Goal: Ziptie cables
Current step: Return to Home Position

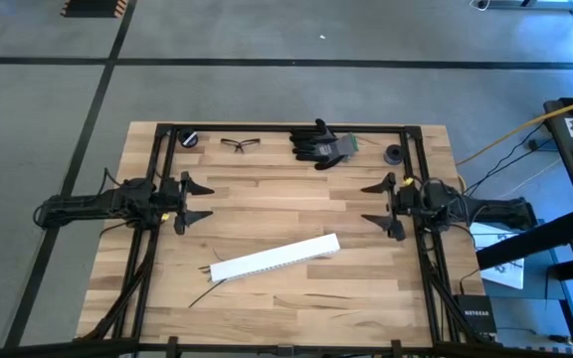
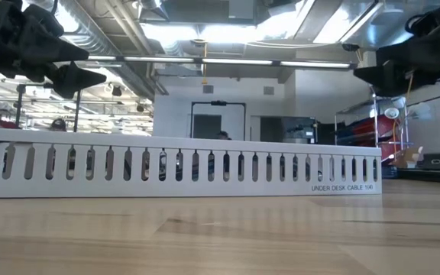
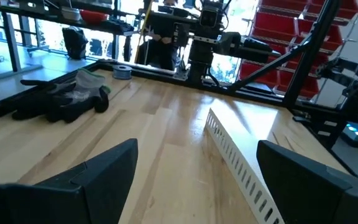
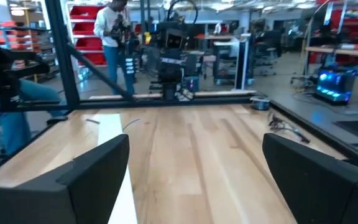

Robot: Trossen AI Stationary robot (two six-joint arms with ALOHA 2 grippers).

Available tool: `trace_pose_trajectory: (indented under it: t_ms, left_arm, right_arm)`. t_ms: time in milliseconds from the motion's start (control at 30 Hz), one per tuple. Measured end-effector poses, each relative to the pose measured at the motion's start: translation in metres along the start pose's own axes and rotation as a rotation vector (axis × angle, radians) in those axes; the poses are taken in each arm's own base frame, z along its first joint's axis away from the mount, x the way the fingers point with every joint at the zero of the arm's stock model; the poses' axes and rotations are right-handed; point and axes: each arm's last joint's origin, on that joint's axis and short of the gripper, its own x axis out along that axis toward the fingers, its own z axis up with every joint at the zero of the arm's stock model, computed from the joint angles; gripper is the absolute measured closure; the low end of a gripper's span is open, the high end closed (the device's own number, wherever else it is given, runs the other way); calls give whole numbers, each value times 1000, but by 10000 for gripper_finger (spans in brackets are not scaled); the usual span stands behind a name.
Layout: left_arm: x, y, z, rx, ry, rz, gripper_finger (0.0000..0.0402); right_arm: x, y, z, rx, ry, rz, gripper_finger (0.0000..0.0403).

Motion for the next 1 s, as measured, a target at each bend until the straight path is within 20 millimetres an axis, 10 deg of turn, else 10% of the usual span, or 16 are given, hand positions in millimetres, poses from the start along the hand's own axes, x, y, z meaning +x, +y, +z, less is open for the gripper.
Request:
trace_pose_trajectory:
  t_ms: [1000]
  left_arm:
    - [0,0,0,55,1,-1,88]
  right_arm:
    - [6,-6,-10,41,116,-52,47]
